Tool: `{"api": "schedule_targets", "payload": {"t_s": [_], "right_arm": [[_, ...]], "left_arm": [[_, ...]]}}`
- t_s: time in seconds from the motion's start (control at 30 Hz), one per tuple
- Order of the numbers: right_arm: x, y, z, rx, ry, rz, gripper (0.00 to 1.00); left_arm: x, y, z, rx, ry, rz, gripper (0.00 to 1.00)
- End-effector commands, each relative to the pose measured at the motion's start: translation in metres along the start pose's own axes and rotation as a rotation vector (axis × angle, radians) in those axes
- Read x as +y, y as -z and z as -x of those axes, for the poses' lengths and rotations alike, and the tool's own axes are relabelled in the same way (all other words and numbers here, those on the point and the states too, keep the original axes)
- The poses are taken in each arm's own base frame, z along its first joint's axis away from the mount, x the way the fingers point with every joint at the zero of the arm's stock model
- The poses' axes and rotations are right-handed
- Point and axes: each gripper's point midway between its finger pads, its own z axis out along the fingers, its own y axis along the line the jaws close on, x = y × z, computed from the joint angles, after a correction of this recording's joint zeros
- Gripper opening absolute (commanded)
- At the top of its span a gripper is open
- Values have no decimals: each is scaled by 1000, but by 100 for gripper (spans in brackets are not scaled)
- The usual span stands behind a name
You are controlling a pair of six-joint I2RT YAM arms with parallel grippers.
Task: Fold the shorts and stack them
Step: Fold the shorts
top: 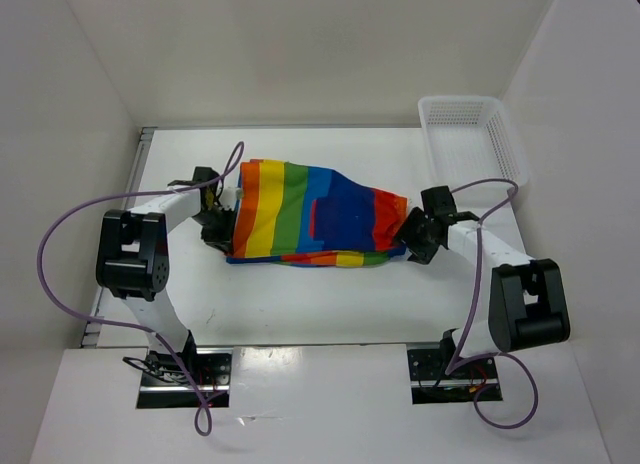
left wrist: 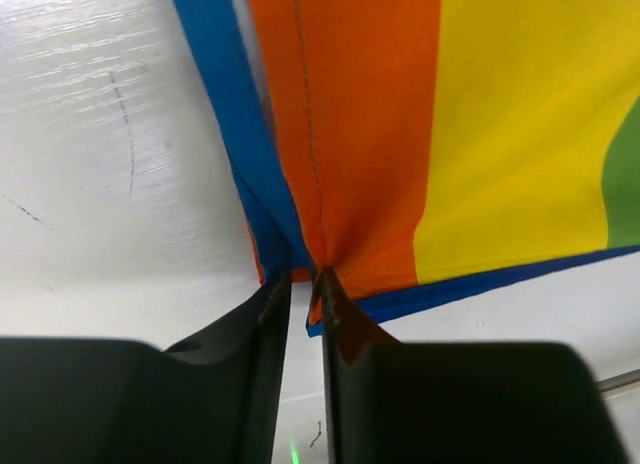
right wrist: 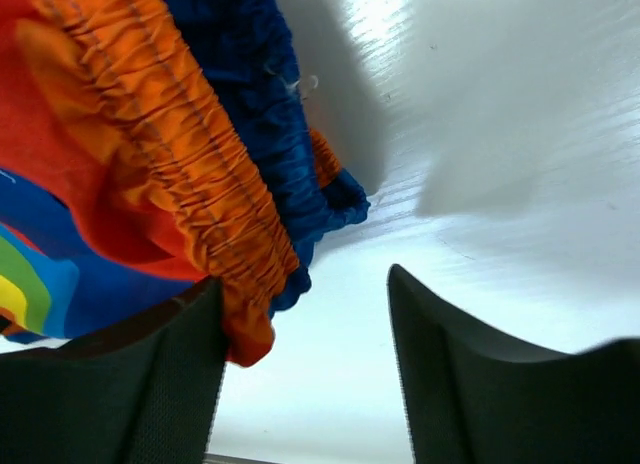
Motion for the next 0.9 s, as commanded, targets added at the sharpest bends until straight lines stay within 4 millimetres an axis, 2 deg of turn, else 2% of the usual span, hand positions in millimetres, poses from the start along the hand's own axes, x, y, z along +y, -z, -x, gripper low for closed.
{"api": "schedule_targets", "payload": {"t_s": [0.0,0.07,0.13,0.23,0.33,0.4,0.47,0.5,0.6,0.67,0.77,0.83,0.87], "right_arm": [[1,-8,3,-21,-70,23,68],[-3,-14,-4,-8,-88,23,75],[-1,-24,-5,-1,-111,36,75],[5,-37,-5,17,-147,64,75],[13,-45,3,1,-144,82,71],[18,-46,11,-14,-143,86,61],[19,-48,12,-11,-134,82,51],[19,-48,12,-12,-122,82,35],[17,-51,11,-5,-123,74,0],[18,-49,13,-7,-108,76,0],[20,-44,16,-9,-54,75,0],[23,-32,18,-29,-8,94,0],[26,-25,22,-40,8,105,0]], "left_arm": [[8,-2,-5,11,7,28,27],[7,-3,-8,20,9,18,32],[7,-7,-14,39,13,17,38],[7,-11,-9,24,10,9,43],[9,-19,-12,43,14,7,43],[7,-22,-10,47,16,-4,43],[7,-28,-12,60,20,-16,37],[7,-29,-10,60,20,-16,22],[13,-37,-9,64,19,7,0],[21,-35,-9,59,43,11,0],[17,-23,-16,67,45,10,1],[12,-1,-15,60,43,11,12],[10,11,-6,34,37,13,23]]}}
